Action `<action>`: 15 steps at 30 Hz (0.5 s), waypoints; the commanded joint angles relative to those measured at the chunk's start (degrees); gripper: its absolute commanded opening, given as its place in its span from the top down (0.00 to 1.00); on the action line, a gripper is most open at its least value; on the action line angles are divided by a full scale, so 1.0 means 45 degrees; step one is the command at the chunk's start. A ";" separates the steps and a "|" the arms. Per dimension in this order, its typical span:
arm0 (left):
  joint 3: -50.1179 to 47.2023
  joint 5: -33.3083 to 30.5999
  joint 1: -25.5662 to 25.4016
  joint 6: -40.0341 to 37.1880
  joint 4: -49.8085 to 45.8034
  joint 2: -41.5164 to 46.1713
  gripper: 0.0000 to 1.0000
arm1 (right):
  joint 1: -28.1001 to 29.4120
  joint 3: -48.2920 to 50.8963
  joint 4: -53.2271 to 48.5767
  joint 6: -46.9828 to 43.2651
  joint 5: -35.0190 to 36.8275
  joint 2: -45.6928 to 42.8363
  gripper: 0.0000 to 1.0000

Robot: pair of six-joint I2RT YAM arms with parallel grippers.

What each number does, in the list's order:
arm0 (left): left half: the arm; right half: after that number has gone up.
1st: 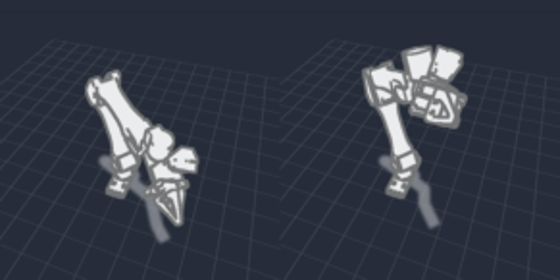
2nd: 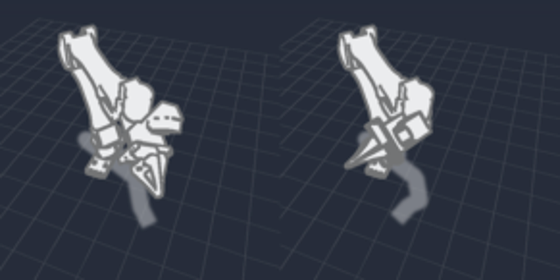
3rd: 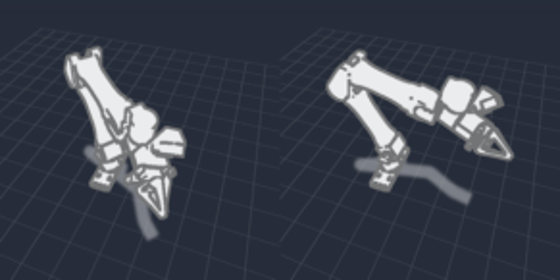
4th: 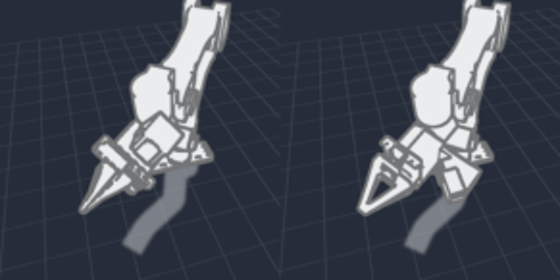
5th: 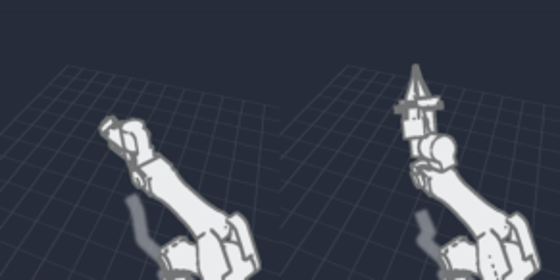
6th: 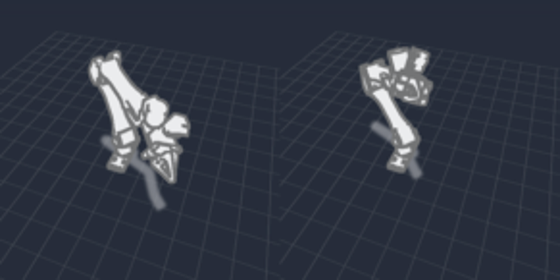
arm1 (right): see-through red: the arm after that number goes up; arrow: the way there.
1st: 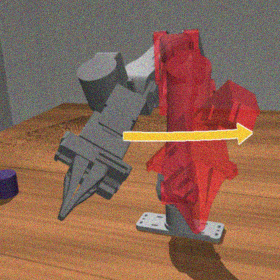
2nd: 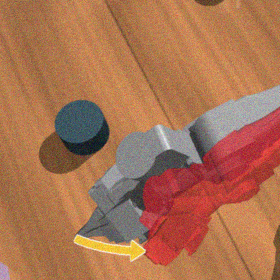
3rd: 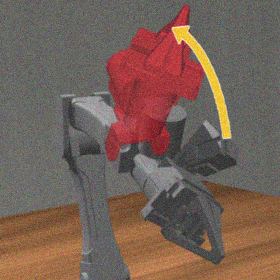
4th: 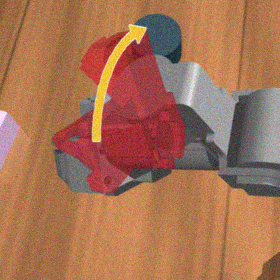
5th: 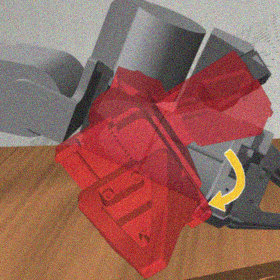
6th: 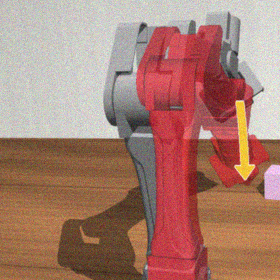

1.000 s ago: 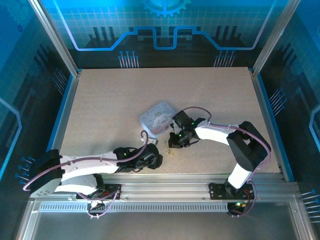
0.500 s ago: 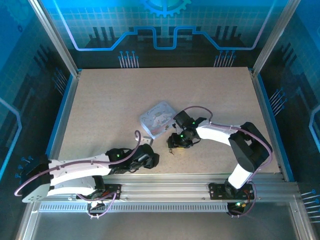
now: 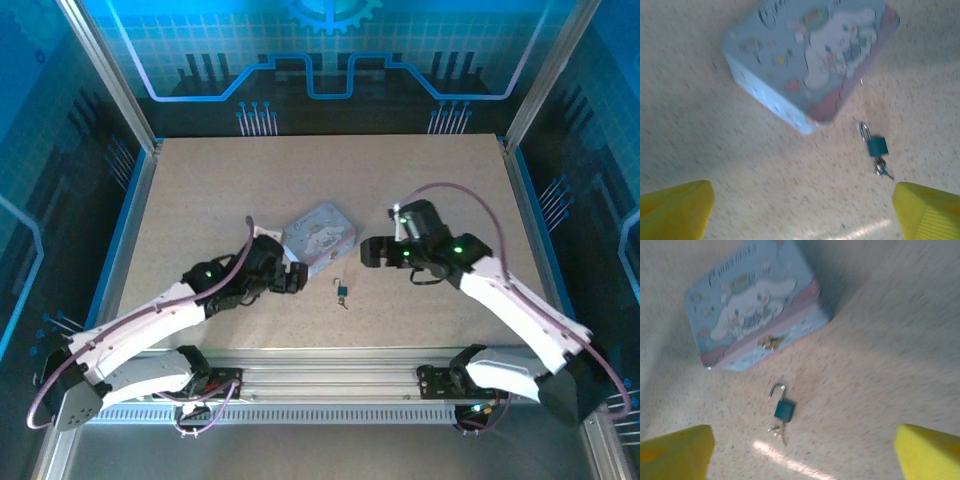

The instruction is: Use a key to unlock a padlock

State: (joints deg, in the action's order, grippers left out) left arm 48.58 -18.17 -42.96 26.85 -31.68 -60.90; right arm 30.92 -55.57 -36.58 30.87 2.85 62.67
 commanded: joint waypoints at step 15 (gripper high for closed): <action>0.0574 0.3434 0.7412 -0.5561 0.5258 -0.2916 0.01 | -0.4328 0.3794 0.3417 -0.3066 0.4860 -0.3071 0.00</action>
State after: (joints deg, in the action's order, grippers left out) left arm 54.43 -4.95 -11.18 7.86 -15.51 -73.69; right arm 13.39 -41.54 -29.10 21.63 20.95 48.77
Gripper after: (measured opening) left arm 0.988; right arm 0.996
